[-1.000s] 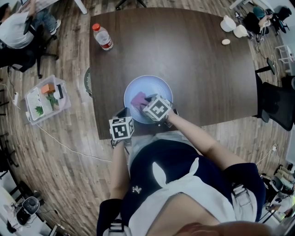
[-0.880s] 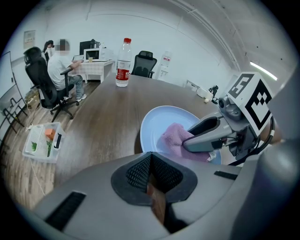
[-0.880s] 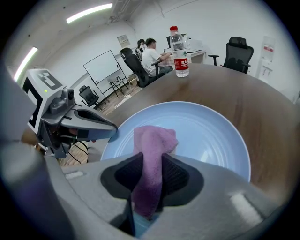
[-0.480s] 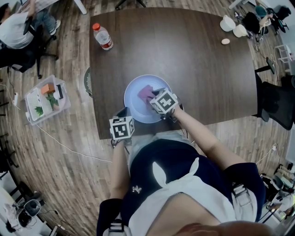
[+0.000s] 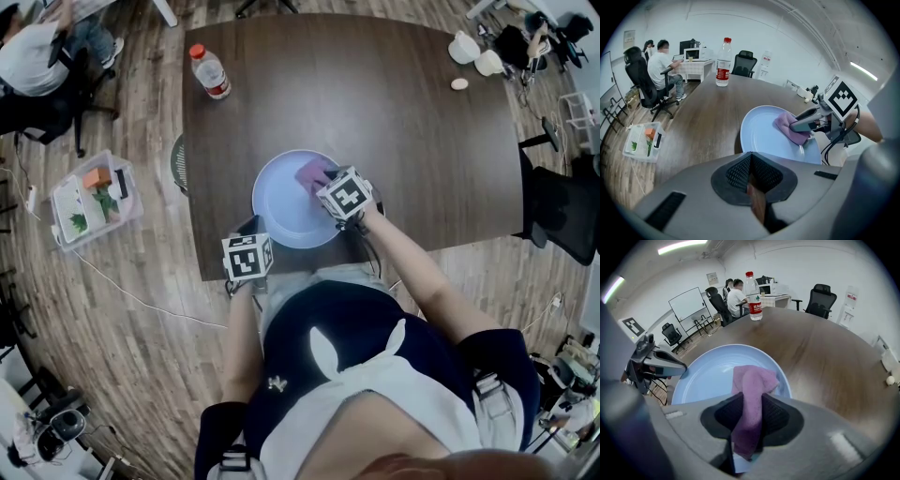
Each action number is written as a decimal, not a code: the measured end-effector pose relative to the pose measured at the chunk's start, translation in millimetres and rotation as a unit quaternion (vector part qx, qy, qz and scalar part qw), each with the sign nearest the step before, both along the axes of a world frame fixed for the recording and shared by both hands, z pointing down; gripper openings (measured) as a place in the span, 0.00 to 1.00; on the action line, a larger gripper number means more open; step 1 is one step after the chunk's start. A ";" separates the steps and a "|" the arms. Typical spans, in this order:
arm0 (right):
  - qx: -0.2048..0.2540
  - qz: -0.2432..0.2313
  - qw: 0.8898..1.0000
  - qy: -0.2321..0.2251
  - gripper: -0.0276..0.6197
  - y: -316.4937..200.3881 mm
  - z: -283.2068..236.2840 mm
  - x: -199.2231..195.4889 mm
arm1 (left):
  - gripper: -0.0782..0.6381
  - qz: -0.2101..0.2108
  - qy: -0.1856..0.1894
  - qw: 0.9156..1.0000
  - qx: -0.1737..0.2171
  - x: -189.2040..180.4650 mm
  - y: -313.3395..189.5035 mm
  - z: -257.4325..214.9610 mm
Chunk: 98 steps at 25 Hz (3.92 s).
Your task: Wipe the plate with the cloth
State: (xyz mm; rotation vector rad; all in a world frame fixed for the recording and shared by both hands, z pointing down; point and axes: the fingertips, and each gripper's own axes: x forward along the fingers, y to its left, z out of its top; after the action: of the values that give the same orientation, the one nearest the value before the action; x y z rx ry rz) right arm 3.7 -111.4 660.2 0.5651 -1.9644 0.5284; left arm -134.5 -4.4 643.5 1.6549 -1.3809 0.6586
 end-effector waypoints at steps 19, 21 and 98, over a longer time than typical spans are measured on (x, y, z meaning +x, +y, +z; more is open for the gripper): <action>-0.010 0.010 1.000 0.013 0.23 3.4 -2.6 8.6 | 0.11 -0.009 -0.004 1.000 -0.005 2.6 -2.0 -2.1; -0.010 0.011 1.000 0.013 0.23 6.0 -0.9 9.4 | 0.11 -0.009 -0.004 1.000 -0.005 2.1 -1.6 -1.3; -0.021 -0.159 0.987 -0.026 0.23 113.1 -14.7 -83.6 | 0.11 -0.001 -0.003 1.000 0.000 -1.5 -2.0 -1.6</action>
State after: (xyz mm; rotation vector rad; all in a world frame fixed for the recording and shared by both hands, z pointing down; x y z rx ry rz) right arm -79.9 1.7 645.5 0.2056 -2.0364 0.3862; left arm -136.0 -6.4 641.8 1.6523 -1.3859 0.6637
